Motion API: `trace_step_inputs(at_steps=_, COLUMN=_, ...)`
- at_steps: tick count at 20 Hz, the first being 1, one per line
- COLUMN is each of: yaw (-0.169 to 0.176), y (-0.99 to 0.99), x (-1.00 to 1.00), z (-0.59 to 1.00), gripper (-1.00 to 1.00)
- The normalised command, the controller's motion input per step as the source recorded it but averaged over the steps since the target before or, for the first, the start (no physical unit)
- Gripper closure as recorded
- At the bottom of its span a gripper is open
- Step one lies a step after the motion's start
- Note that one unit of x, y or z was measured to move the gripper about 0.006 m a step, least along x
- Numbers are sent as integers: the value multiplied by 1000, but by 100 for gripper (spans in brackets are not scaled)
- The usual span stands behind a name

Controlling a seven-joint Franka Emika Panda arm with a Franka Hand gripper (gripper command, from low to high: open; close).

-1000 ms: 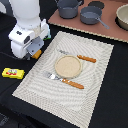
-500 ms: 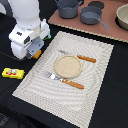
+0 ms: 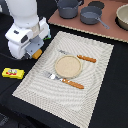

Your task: Place the bread, butter, and milk from the table onto the serving area.

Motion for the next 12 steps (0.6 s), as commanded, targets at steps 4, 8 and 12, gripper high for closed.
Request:
trace_step_inputs(at_steps=4, yaw=0, y=22, x=1000, z=994, gripper=100)
trace_step_inputs(at_steps=8, yaw=0, y=71, x=1000, z=987, gripper=100)
trace_step_inputs(at_steps=12, yaw=0, y=37, x=1000, z=848, gripper=100)
